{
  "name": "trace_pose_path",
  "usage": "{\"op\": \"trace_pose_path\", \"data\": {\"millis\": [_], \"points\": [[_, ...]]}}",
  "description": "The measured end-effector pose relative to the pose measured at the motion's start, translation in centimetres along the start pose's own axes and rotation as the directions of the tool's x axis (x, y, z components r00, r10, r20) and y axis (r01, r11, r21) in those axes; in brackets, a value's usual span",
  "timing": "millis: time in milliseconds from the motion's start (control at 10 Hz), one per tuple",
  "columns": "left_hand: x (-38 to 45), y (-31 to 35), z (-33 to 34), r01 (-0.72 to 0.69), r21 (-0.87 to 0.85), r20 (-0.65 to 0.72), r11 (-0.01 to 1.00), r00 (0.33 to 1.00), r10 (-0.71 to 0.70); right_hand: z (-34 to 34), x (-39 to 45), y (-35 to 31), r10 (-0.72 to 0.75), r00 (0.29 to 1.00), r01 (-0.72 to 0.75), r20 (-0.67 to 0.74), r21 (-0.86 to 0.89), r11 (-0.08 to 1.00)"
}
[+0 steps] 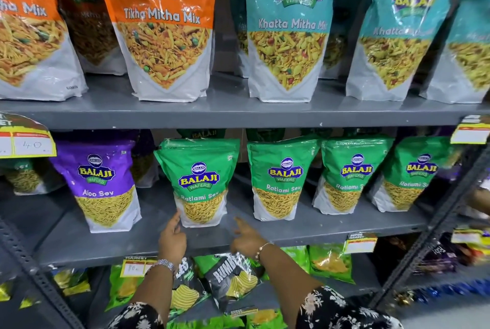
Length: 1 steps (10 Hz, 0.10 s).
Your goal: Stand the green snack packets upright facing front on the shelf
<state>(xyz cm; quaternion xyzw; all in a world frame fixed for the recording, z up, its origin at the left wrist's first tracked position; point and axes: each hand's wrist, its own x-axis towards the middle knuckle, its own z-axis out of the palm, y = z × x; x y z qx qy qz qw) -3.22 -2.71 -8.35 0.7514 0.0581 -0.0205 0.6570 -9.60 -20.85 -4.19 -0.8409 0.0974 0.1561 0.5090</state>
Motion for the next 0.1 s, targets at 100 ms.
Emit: {"op": "trace_pose_path", "data": {"millis": [100], "points": [[-1.35, 0.09, 0.06, 0.035, 0.067, 0.045, 0.997, 0.998, -0.038, -0.07, -1.65, 0.69, 0.026, 0.999, -0.026, -0.021, -0.003, 1.0]]}}
